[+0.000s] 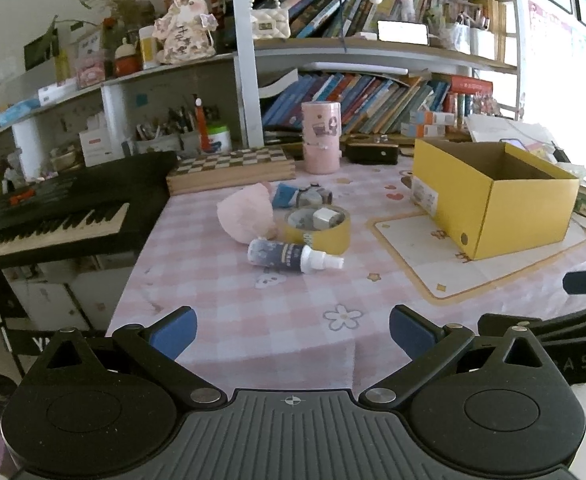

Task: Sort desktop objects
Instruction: 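Move both tools toward the tape roll and spray bottle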

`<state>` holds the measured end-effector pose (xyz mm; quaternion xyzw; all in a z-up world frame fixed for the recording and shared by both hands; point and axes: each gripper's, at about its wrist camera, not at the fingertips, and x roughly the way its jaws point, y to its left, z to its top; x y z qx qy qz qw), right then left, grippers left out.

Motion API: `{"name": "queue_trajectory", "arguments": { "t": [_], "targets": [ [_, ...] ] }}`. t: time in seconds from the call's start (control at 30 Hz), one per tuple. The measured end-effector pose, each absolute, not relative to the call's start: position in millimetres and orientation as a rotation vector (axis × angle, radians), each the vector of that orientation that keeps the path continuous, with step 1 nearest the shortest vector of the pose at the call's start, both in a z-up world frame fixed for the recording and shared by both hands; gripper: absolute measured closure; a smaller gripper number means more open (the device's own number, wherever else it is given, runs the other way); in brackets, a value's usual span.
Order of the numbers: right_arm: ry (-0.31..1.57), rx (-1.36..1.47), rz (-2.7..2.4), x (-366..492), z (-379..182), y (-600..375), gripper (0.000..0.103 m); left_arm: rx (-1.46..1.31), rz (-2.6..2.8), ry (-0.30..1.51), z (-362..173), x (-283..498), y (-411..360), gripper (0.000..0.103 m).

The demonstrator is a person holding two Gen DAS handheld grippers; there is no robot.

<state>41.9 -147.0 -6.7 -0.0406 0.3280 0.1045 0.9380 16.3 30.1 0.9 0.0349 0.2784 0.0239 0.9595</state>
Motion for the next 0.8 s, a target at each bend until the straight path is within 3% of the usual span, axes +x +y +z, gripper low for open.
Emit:
{"name": "queue_trajectory", "arguments": {
  "t": [0.8],
  "targets": [
    [0.689, -0.142, 0.309, 126.6, -8.4, -122.0, 0.0, -0.024, 0.096, 0.651, -12.4, 84.4, 58.5, 0.0]
  ]
}}
